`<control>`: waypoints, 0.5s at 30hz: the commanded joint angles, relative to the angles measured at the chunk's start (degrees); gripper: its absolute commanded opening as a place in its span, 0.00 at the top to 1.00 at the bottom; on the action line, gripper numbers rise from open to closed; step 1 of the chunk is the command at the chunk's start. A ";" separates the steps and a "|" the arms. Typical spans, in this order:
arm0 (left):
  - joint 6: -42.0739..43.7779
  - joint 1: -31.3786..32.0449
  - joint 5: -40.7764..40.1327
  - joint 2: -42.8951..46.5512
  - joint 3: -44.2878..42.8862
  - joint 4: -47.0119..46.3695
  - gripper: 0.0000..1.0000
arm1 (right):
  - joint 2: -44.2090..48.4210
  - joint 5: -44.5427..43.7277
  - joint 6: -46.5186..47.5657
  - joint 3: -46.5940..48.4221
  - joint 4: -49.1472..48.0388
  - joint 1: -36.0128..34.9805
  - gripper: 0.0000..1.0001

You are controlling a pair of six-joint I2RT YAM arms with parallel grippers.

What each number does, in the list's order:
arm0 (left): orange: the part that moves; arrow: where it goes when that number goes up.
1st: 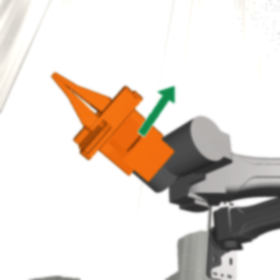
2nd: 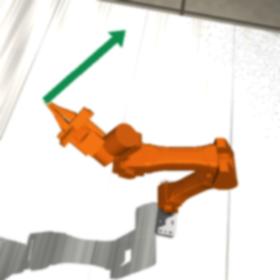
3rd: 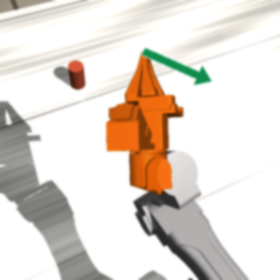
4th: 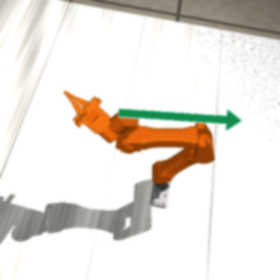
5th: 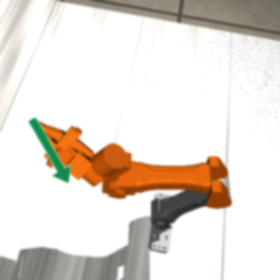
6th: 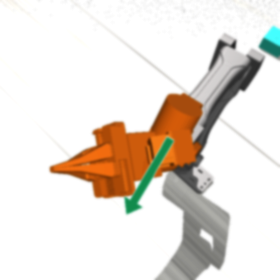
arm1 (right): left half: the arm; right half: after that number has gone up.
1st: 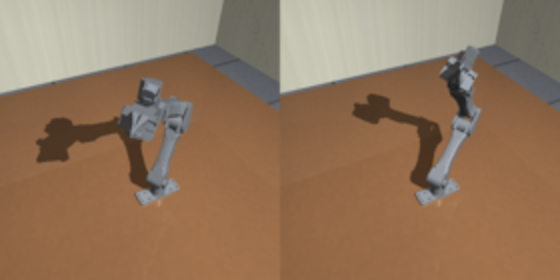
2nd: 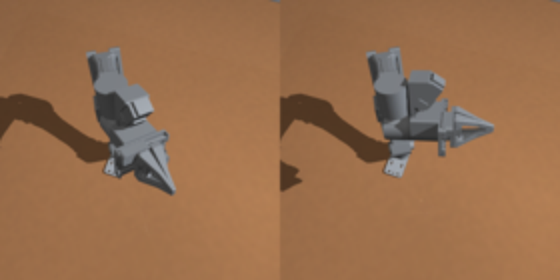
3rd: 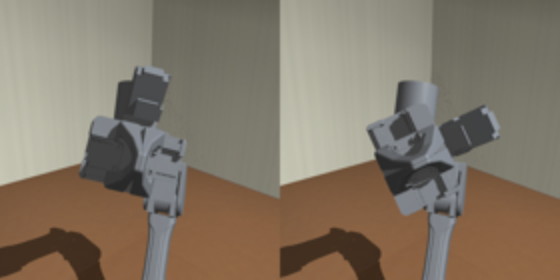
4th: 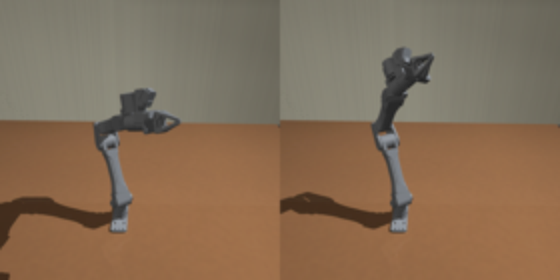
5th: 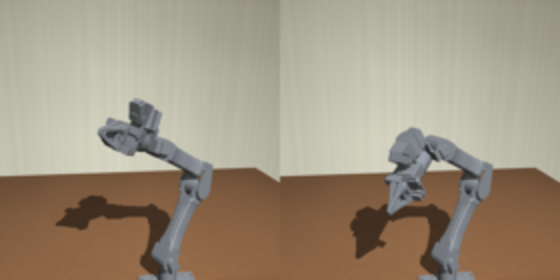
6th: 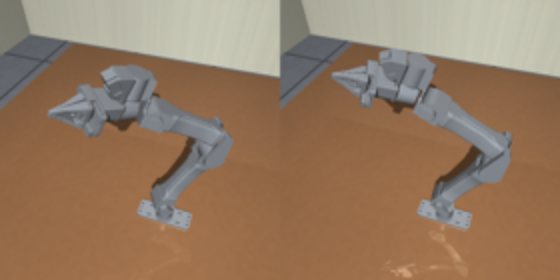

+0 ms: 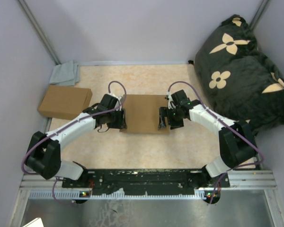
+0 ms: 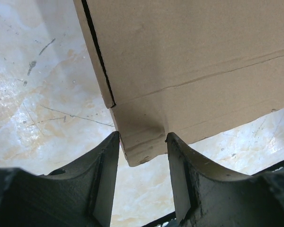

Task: Fold the paper box

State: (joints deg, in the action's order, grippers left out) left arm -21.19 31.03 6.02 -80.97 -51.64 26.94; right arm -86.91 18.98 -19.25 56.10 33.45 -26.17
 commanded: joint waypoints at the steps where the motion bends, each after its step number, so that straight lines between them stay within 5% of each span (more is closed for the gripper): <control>1: -0.70 0.18 -0.50 0.56 -1.18 -2.55 0.49 | 0.79 -3.77 0.37 1.14 -2.65 -0.46 0.24; 15: -2.86 0.18 -5.25 -0.47 2.09 -5.76 0.51 | 0.69 -10.26 -1.09 -4.23 -8.81 -0.46 0.30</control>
State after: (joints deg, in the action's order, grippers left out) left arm -22.70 31.05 3.11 -81.30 -50.81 23.64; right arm -86.91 11.92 -19.70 53.04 28.32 -26.24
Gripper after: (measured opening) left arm 0.497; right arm 0.709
